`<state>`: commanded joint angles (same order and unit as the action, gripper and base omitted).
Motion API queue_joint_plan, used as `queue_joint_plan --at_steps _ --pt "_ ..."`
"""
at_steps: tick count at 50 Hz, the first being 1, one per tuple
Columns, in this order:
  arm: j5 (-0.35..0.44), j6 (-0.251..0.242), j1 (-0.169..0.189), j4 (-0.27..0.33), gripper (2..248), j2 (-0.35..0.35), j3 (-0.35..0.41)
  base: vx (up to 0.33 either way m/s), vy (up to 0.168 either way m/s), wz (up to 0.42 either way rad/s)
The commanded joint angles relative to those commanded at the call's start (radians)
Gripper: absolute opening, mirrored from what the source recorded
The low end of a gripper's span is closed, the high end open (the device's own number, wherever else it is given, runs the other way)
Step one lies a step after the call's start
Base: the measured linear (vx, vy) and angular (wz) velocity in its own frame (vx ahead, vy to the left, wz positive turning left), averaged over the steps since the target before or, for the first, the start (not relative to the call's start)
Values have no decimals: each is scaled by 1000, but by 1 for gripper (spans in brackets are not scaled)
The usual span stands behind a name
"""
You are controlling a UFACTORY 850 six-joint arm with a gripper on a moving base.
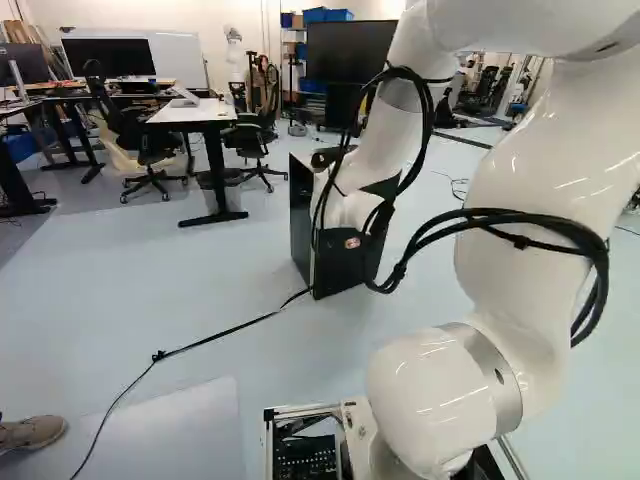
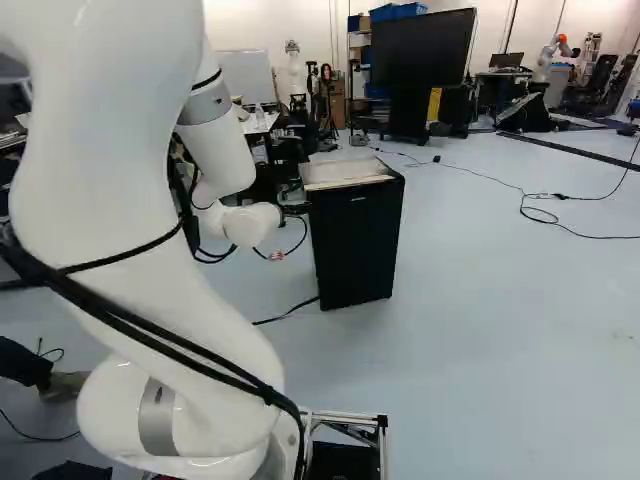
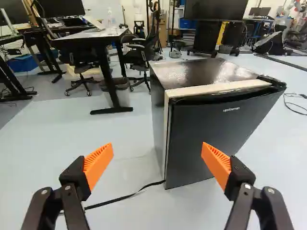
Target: Open the fridge door
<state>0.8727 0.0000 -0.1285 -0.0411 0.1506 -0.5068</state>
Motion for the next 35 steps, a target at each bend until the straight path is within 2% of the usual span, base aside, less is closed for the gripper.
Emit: queue_joint_plan --at_steps 35 --pt "0 0 -77 -122 247 143 -165 0 0 0"
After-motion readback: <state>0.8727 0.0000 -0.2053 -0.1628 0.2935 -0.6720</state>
